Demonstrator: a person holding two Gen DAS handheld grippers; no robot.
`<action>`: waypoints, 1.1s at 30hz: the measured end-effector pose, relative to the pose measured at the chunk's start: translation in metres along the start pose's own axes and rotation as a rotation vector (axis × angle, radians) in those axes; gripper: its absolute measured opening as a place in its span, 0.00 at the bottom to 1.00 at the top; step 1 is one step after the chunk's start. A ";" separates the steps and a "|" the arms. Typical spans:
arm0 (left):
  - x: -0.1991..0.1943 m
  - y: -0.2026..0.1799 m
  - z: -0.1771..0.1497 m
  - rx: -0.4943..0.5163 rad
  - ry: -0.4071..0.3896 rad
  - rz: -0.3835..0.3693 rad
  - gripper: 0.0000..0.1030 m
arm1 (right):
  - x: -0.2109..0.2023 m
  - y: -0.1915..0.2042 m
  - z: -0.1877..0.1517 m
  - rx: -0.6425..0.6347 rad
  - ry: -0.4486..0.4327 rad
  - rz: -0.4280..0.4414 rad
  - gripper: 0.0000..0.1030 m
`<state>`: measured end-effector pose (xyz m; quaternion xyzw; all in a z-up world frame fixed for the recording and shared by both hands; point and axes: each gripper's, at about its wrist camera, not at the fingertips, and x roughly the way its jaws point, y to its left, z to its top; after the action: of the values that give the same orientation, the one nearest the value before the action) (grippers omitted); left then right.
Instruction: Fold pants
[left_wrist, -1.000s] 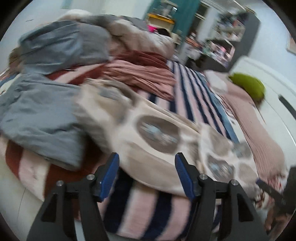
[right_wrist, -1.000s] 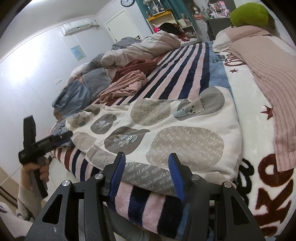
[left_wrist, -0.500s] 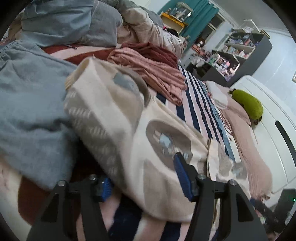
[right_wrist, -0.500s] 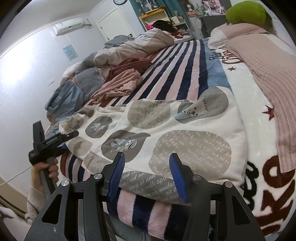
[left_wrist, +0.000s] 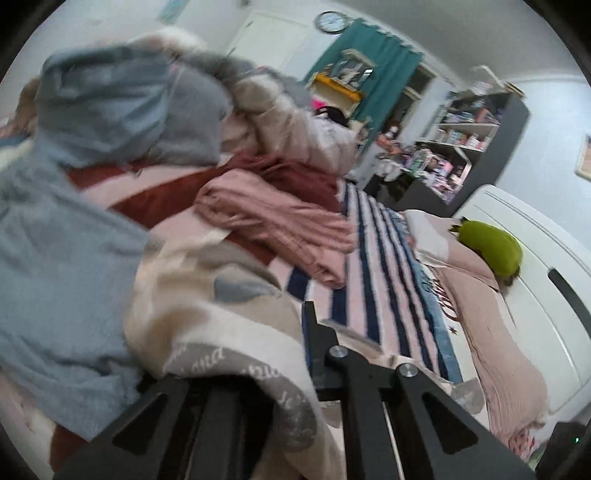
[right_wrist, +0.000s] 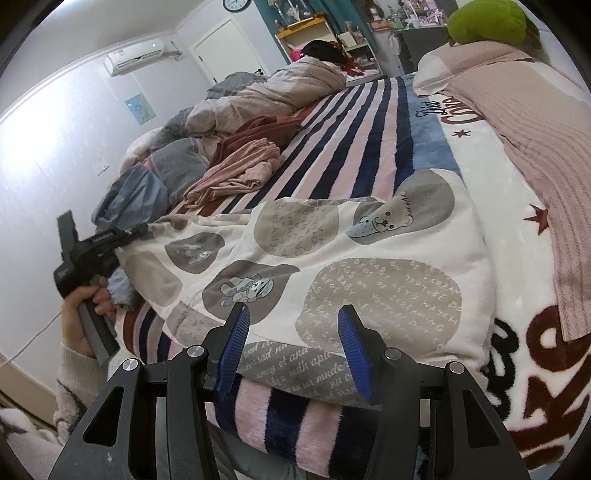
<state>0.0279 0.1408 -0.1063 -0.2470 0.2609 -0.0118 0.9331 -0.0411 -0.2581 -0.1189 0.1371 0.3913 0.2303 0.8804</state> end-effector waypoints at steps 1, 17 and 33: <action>-0.003 -0.007 0.001 0.018 -0.006 -0.016 0.04 | -0.002 -0.002 0.000 0.004 -0.004 0.002 0.45; -0.007 -0.185 -0.054 0.403 0.116 -0.257 0.04 | -0.049 -0.046 -0.012 0.065 -0.113 0.057 0.45; 0.027 -0.214 -0.165 0.531 0.428 -0.277 0.15 | -0.078 -0.091 -0.028 0.147 -0.157 0.018 0.45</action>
<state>-0.0066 -0.1260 -0.1417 -0.0210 0.4024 -0.2566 0.8785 -0.0811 -0.3741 -0.1269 0.2224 0.3355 0.1976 0.8938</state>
